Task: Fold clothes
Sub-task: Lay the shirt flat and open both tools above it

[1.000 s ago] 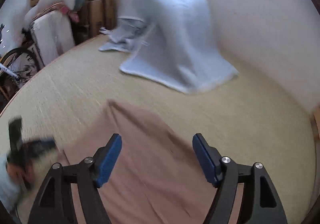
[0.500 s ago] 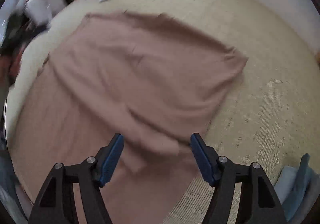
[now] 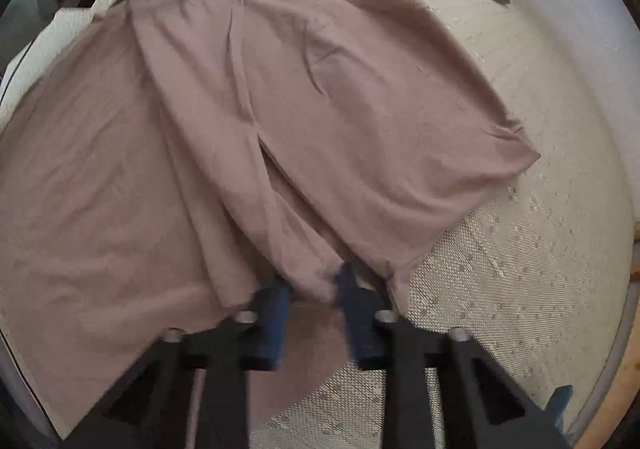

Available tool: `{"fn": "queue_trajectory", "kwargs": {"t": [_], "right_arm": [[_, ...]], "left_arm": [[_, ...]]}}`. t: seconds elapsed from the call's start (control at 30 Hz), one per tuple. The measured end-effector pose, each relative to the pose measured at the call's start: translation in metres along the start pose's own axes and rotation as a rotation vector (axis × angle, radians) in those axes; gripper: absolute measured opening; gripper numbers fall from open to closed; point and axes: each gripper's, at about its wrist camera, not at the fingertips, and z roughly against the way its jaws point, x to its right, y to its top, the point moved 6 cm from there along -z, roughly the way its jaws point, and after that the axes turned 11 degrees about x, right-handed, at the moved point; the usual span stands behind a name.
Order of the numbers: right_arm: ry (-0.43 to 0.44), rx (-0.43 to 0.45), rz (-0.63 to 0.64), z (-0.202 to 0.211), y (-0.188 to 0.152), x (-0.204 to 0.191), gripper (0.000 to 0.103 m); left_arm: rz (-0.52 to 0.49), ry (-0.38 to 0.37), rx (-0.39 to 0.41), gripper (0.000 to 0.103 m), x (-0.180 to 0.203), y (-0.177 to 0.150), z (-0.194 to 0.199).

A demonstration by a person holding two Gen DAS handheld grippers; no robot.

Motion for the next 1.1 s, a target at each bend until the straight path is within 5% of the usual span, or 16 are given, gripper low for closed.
{"fn": "queue_trajectory", "kwargs": {"t": [0.1,0.2,0.4,0.73,0.87,0.9,0.97,1.03,1.1], "right_arm": [[0.006,0.015,0.002,0.004,-0.002,-0.001,0.011],[0.006,0.02,0.013,0.008,-0.004,-0.004,0.004],[-0.007,0.084,-0.047,0.029,0.004,0.012,0.004],[-0.156,0.114,-0.12,0.015,0.042,0.055,0.004],[-0.234,0.12,-0.288,0.003,0.036,0.084,0.011],[-0.243,0.128,-0.338,0.004,0.032,0.089,0.015],[-0.244,0.151,-0.43,0.008,0.026,0.095,0.043],[-0.186,0.202,-0.493,0.018,0.019,0.088,0.046],[-0.142,0.243,-0.503,0.026,0.015,0.073,0.046]], "left_arm": [[-0.002,0.044,0.002,0.042,-0.002,0.003,-0.007],[0.001,0.121,0.002,0.002,-0.007,0.005,-0.009],[0.033,0.123,0.043,0.0,-0.016,0.005,-0.004],[0.19,0.159,0.234,0.0,-0.048,0.012,0.028],[0.167,0.144,0.194,0.0,-0.05,0.007,0.02],[0.152,0.135,0.175,0.003,-0.049,0.005,0.017],[0.132,0.089,0.145,0.018,-0.046,0.003,0.013],[0.134,0.011,0.138,0.043,-0.044,0.001,0.02],[0.139,-0.05,0.148,0.056,-0.044,-0.001,0.035]]}}
